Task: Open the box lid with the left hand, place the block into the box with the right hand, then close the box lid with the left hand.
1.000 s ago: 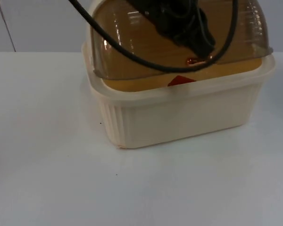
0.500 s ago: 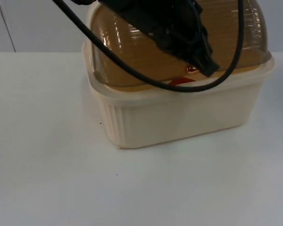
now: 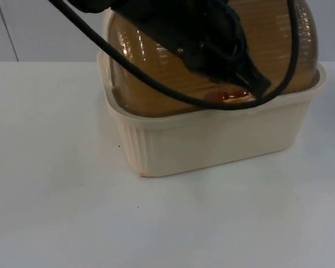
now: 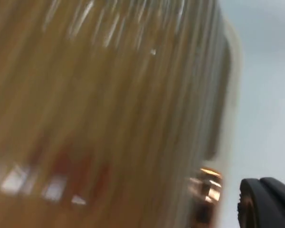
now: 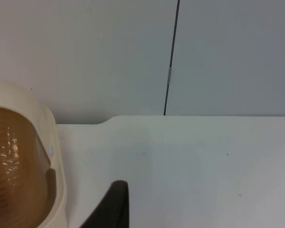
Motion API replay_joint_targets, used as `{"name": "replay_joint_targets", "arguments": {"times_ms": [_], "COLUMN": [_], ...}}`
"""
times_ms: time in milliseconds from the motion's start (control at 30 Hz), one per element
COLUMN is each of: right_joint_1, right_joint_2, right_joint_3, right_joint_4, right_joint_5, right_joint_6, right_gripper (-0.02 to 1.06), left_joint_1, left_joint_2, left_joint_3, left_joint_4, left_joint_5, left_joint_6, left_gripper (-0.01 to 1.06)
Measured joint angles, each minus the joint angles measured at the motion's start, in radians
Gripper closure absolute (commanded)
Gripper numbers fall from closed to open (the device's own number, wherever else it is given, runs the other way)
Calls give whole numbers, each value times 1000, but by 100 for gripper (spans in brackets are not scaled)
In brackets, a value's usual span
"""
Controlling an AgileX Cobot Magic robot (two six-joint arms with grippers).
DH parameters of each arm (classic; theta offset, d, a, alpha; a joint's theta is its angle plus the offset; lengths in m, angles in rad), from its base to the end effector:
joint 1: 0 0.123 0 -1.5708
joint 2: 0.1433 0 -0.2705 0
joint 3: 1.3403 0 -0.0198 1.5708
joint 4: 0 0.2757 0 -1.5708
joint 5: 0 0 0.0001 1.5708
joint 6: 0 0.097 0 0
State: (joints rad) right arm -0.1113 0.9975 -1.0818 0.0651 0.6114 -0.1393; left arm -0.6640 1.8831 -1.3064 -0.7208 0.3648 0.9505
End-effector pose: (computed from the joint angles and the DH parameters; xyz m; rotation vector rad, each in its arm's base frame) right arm 0.2421 -0.0234 0.3942 0.0016 2.0105 -0.0884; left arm 0.3319 -0.2888 0.1882 1.1617 2.0565 -0.4751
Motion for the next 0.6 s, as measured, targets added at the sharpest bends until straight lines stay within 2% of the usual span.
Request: {"name": "replay_joint_targets", "arguments": {"times_ms": [100, 367, 433, 533, 600], "right_joint_1": [0, 0, 0, 0, 0], "right_joint_2": [0, 0, 0, 0, 0], "right_joint_3": [0, 0, 0, 0, 0], "right_joint_4": [13, 20, 22, 22, 22], "right_joint_5": [0, 0, 0, 0, 0], "right_joint_6": [0, 0, 0, 0, 0], "right_gripper": [0, 0, 0, 0, 0], "left_joint_1": [-19, -33, -33, -21, -13], "left_joint_2": [-50, -213, -276, -381, -400], "left_joint_3": [4, 4, 4, 4, 4], "left_joint_4": [40, 99, 162, 310, 328], "left_joint_5": [35, 69, 69, 62, 62], "left_joint_6": [-111, -234, -266, -375, -391], "left_gripper": [105, 105, 105, 105, 105]}}
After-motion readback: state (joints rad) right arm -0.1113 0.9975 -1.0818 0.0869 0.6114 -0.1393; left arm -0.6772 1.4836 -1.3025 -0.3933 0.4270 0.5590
